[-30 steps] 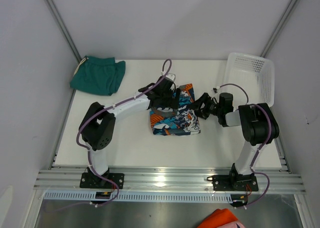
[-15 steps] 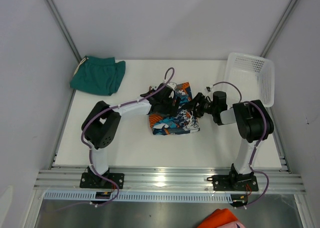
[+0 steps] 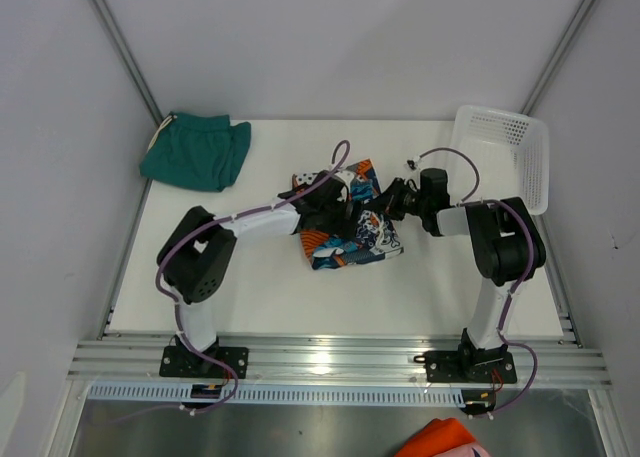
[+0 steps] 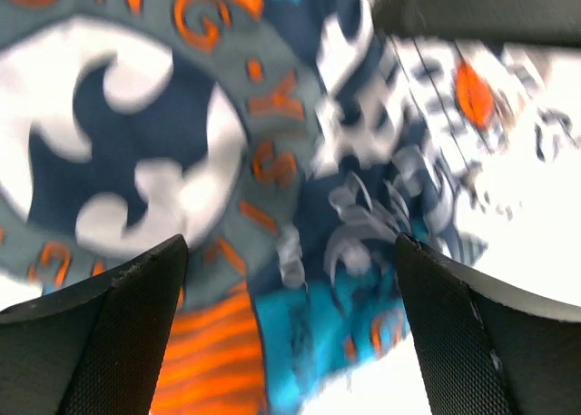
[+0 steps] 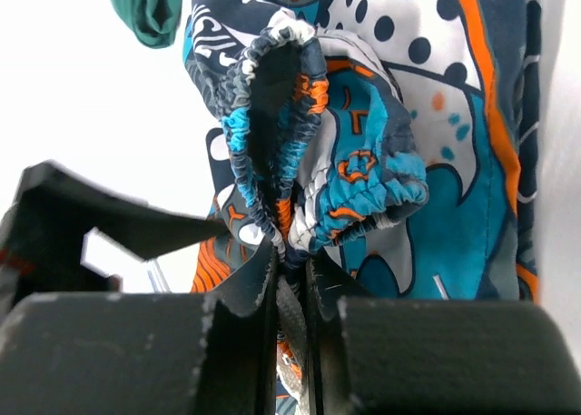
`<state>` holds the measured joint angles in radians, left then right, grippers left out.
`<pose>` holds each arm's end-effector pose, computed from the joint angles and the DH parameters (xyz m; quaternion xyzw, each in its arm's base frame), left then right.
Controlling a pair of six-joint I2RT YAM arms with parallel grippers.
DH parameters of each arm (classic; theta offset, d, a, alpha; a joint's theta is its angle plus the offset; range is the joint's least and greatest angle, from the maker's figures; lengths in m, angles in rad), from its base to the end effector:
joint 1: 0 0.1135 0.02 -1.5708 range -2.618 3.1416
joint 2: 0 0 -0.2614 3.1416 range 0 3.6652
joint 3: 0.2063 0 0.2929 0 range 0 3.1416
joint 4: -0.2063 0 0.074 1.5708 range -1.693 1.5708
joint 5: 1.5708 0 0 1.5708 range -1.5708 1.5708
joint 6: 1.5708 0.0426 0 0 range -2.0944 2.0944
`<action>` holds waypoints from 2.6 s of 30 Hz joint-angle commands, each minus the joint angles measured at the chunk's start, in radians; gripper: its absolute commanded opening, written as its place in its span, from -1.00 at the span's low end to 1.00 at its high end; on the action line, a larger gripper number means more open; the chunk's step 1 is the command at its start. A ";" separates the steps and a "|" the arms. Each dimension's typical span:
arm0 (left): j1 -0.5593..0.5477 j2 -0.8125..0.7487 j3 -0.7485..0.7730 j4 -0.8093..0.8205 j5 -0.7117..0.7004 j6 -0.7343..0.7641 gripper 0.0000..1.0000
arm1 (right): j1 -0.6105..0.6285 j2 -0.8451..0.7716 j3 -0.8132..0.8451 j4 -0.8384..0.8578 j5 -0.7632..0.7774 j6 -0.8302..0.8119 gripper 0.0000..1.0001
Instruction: Fold and stack the shorts
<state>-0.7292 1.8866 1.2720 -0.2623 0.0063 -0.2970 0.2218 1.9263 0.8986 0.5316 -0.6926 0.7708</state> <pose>0.3313 -0.2964 0.1560 0.2027 0.9183 -0.1695 0.2948 0.3885 0.1155 0.0933 0.0518 0.8249 0.4857 0.2845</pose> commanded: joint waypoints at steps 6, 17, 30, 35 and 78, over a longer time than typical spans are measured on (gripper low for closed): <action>-0.114 -0.274 -0.094 -0.045 -0.092 -0.050 0.93 | 0.047 -0.092 0.126 -0.215 0.093 -0.143 -0.93; -0.277 -0.236 -0.160 0.038 -0.348 -0.163 0.79 | 0.070 -0.098 0.215 -0.341 0.134 -0.182 -1.00; -0.328 -0.195 -0.211 0.190 -0.449 -0.373 0.56 | 0.073 -0.081 0.235 -0.332 0.116 -0.160 -1.00; -0.386 -0.182 -0.211 0.184 -0.525 -0.458 0.55 | 0.070 -0.075 0.255 -0.340 0.114 -0.156 -1.00; -0.346 0.054 -0.180 0.084 -0.522 -0.651 0.75 | 0.008 0.115 0.602 -0.666 -0.071 -0.334 -1.00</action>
<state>-1.0866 1.9373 1.1419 -0.1062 -0.5819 -0.8940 0.2573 2.0090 1.4502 -0.0349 -0.6987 0.4999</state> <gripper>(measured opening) 0.870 0.112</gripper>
